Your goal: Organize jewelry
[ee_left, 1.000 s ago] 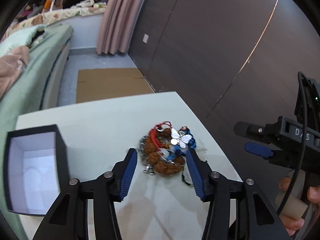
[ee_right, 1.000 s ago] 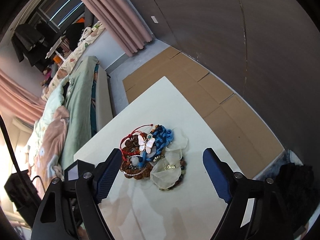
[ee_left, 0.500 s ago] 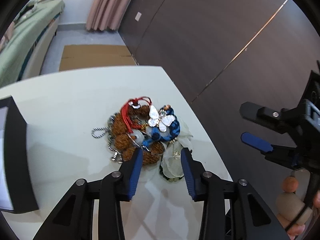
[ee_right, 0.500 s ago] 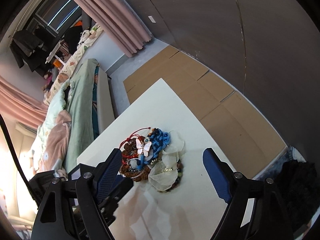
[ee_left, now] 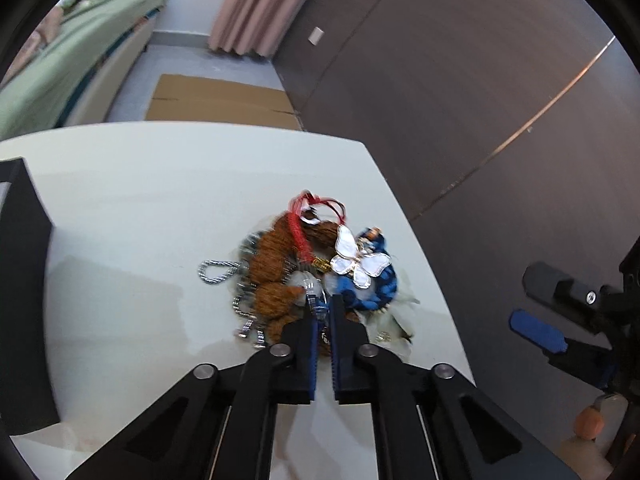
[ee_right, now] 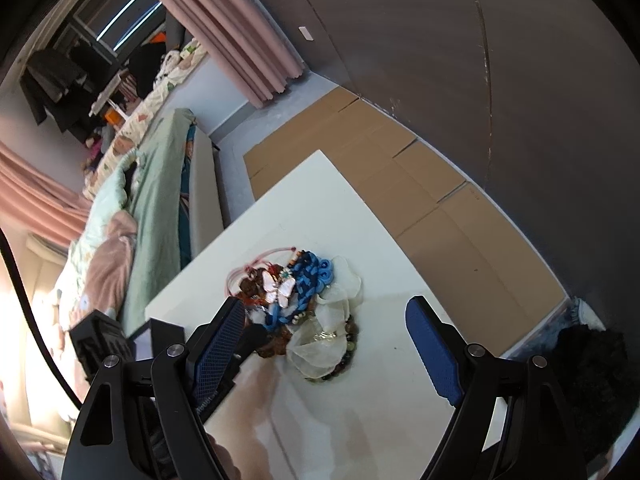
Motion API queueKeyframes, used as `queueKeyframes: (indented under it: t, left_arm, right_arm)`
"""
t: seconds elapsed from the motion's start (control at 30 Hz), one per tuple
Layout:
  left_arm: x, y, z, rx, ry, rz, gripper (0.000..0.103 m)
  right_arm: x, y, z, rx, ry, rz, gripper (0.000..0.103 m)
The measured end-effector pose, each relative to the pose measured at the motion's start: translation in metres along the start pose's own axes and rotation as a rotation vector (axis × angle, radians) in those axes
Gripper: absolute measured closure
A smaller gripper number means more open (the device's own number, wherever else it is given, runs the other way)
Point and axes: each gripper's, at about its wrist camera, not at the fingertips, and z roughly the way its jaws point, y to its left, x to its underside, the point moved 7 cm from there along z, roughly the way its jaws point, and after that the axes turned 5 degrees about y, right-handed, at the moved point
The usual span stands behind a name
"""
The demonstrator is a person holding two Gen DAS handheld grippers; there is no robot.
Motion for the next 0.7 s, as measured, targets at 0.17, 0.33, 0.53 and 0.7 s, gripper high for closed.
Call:
queueKeyframes:
  t: [0.17, 0.33, 0.53, 0.7]
  left_arm:
    - [-0.006, -0.002, -0.022, -0.029, -0.059, 0.045, 0.101]
    - [-0.012, -0.001, -0.041, -0.051, -0.102, 0.07, 0.101]
    - [-0.018, 0.006, -0.06, -0.048, -0.132, 0.068, 0.101]
    - [-0.026, 0.016, -0.079, -0.047, -0.17, 0.059, 0.101]
  right_arm:
    - [0.004, 0.0, 0.009, 0.018, 0.028, -0.007, 0.02]
    - [0.01, 0.008, 0.021, 0.029, 0.056, -0.028, 0.021]
    - [0.011, 0.017, 0.036, 0.003, 0.076, -0.027, 0.026]
    - [0.009, 0.024, 0.048, -0.026, 0.085, -0.012, 0.041]
